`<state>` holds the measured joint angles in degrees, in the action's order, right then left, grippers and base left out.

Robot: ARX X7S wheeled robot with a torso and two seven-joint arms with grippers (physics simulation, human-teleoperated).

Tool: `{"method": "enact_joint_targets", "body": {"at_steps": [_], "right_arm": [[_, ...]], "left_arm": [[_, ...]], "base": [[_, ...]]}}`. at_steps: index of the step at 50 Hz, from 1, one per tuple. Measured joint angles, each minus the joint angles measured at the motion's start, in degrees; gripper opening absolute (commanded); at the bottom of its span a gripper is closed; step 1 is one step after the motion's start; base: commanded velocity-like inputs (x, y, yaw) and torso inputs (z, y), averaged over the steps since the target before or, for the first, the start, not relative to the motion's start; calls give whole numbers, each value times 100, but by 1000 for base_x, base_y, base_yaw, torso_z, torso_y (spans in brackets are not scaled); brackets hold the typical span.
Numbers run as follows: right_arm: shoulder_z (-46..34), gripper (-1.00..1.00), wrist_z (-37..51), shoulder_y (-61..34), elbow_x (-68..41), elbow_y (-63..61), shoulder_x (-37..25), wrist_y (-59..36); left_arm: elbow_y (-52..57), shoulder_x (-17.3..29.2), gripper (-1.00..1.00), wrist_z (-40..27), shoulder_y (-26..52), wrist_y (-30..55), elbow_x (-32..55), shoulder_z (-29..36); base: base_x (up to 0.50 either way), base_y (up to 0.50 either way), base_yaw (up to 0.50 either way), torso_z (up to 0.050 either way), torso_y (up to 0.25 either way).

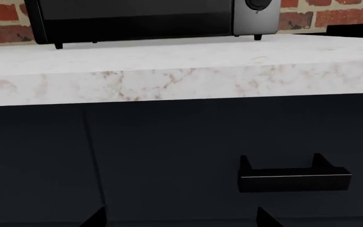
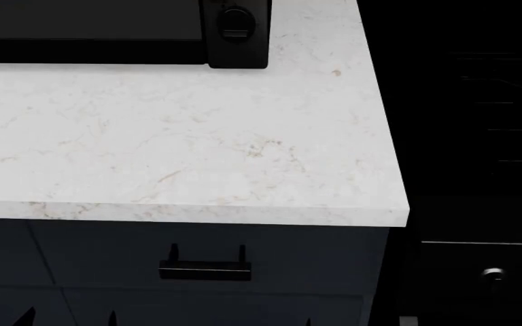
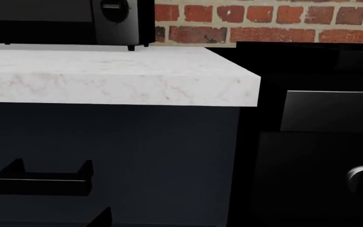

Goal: Decrease the toaster oven temperature.

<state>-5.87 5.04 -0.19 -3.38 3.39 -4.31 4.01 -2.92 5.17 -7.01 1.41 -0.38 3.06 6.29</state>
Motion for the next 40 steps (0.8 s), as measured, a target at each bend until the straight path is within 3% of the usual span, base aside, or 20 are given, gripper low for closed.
{"method": "enact_joint_targets", "body": {"at_steps": [14,40], "right_arm": [[-107,100,121,-31,80,-1159,-254,-794],[481,100,137,-1681,-624,-4775,-706,-5577]], "left_arm": [[1093,134,100,-255,261,1432,-49,21],[3401,75,100,-26,2733,6605,1168,-258]], "base": [[0,0,0,0,0],[0,0,0,0,0]]}}
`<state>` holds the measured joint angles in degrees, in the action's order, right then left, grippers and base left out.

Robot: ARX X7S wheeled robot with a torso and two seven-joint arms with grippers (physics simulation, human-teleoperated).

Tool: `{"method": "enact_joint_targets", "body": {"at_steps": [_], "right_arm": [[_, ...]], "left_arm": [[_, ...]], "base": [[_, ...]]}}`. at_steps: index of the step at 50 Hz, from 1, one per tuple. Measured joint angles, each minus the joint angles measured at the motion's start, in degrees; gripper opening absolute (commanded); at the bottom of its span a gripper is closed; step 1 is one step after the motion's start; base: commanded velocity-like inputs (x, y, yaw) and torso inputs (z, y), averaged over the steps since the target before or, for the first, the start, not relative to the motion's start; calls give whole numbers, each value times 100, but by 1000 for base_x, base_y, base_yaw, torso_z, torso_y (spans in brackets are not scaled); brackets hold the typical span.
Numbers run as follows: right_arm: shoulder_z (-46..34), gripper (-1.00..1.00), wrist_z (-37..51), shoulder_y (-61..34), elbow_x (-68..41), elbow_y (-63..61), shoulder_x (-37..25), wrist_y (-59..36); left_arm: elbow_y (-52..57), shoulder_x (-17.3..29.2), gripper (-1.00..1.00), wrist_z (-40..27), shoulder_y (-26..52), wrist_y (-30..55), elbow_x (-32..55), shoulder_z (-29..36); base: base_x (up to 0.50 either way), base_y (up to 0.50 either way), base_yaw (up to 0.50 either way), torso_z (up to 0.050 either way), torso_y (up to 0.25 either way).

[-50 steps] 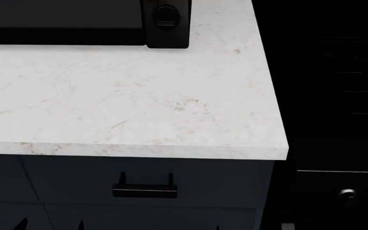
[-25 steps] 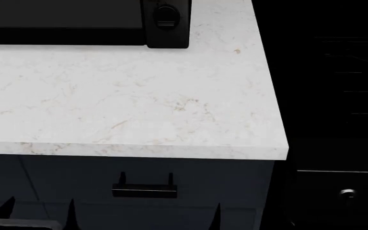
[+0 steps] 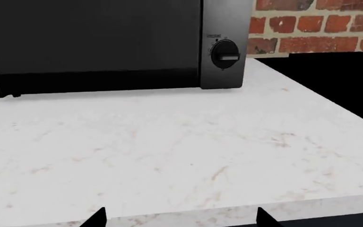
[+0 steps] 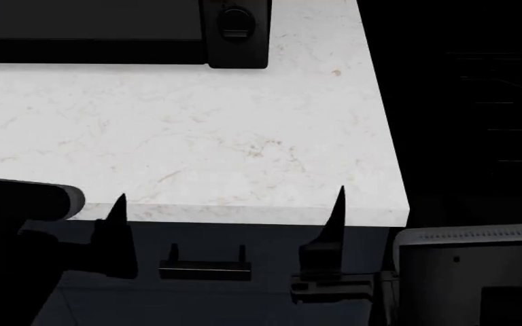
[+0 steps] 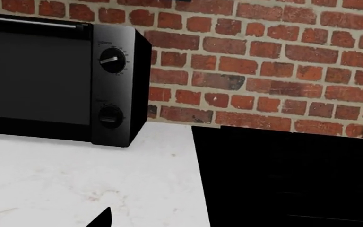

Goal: Decrease the toaster oven temperature.

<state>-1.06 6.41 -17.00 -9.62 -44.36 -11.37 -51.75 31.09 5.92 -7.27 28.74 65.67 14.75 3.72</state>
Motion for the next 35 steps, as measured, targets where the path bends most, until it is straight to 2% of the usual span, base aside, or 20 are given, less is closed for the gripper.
{"method": "enact_joint_targets", "body": {"at_steps": [6,14,35], "right_arm": [[251,100,-8,-618,-206,-572,-71,-1104],[491,100,60,-1107,-539,-1060,-174,-2004],[688,100,441,-1264,-1251,-1353,-458,-2339]], "left_arm": [[321,-134,100,9,642,883,279,-82],[567,-249,100,-46,1186,1603,569,-153],[873,-259,100,-440,1582,2215,1244,-210]], "base": [[0,0,0,0,0],[177,-470,0,0,0],[347,-215,0,0,0]]}}
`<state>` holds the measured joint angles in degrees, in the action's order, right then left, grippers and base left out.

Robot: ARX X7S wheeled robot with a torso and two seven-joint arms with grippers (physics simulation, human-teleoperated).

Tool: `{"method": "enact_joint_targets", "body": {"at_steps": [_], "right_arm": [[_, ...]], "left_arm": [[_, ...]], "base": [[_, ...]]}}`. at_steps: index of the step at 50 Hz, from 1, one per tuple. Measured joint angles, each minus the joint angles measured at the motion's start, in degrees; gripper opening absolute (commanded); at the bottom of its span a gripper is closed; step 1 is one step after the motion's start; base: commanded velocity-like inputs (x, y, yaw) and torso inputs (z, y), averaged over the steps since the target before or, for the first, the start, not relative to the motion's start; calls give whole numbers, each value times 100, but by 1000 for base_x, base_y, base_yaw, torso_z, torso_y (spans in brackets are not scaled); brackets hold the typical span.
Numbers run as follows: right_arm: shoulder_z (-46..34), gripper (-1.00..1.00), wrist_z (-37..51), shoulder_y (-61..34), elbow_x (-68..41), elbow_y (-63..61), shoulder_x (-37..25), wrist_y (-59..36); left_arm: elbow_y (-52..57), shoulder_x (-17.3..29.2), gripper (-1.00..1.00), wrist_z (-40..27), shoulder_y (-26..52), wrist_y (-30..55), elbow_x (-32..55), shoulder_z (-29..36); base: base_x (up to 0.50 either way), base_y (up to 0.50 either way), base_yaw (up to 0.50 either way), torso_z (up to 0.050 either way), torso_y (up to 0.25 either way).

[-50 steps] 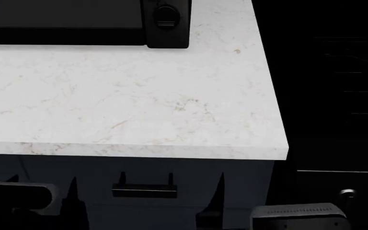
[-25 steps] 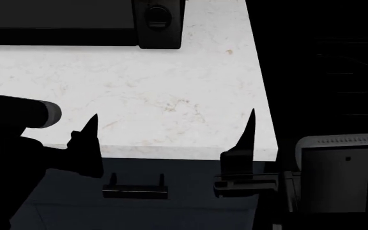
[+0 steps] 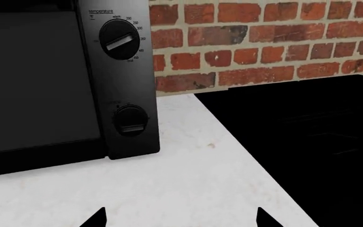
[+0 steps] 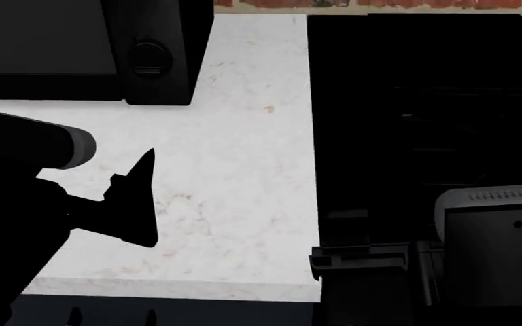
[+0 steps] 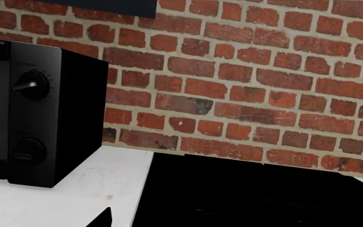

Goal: Decrease the toaster oven temperature.

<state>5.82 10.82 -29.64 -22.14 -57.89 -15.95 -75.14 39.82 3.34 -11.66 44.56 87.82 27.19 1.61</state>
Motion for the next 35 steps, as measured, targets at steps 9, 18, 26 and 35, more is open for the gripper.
{"method": "enact_joint_targets", "body": {"at_steps": [9,18,26,35], "right_arm": [[6,100,170,-12,-266,-20,-103,7],[-42,100,280,-20,-439,35,-189,63],[-42,100,344,19,-563,54,-242,123],[-49,100,399,71,-673,82,-285,217]], "left_arm": [[43,78,100,-317,66,67,433,-62],[27,164,100,-656,133,83,853,-101],[1,243,100,-931,172,67,1178,-115],[-29,322,100,-1158,200,29,1436,-106]], "base": [[345,-43,0,0,0],[253,42,0,0,0],[223,104,0,0,0],[201,67,0,0,2]]}}
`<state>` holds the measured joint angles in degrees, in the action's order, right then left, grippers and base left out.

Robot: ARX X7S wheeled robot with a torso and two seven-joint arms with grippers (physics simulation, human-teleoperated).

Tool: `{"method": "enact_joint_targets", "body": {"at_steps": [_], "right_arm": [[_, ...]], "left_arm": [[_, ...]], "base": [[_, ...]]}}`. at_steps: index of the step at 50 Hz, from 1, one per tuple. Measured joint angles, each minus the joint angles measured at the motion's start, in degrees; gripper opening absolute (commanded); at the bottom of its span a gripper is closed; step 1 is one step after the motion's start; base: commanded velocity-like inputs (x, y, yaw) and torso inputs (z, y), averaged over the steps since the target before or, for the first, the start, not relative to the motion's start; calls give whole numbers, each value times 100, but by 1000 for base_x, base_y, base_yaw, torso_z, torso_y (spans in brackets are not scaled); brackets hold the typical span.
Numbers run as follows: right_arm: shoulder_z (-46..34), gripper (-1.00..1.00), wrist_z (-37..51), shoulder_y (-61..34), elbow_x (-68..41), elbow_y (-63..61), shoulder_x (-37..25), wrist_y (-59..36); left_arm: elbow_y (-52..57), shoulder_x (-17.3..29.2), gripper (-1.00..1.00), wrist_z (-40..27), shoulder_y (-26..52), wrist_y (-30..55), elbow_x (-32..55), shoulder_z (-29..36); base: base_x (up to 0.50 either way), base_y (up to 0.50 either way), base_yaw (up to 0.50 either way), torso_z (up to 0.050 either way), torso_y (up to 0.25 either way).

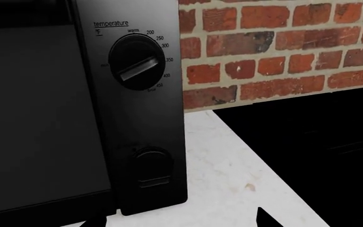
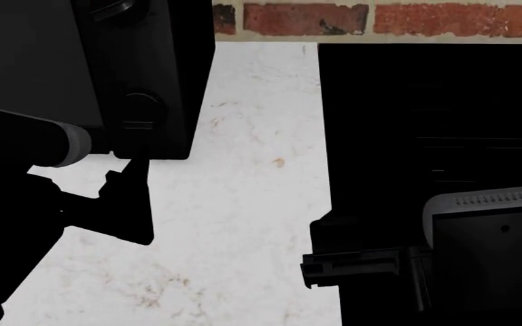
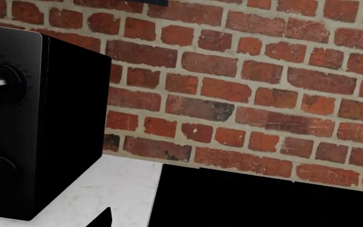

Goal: Decrease the toaster oven temperature.

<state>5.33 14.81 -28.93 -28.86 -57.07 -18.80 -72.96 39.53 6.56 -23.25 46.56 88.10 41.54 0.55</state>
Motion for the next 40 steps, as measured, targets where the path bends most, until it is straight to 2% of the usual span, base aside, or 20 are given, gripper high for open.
{"method": "enact_joint_targets", "body": {"at_steps": [7,10,22,28,33,40], "right_arm": [[19,100,25,71,-61,52,-19,99],[24,100,31,92,-82,77,-29,140],[11,100,33,170,-131,195,-85,332],[21,100,41,163,-182,204,-111,341],[27,100,49,142,-231,205,-131,327],[-13,100,61,115,-270,240,-162,349]], "left_arm": [[95,94,100,-144,29,-9,204,82],[224,254,100,-422,142,23,554,232],[-147,1372,100,-3085,1561,45,3592,1458],[-608,1805,100,-3844,2316,-56,4678,1963],[-822,2117,100,-3820,2943,-26,4896,2445],[-1029,2461,100,-3003,3621,-110,4778,2923]], "base": [[0,0,0,0,0],[0,0,0,0,0],[0,0,0,0,0],[0,0,0,0,0],[0,0,0,0,0],[0,0,0,0,0]]}}
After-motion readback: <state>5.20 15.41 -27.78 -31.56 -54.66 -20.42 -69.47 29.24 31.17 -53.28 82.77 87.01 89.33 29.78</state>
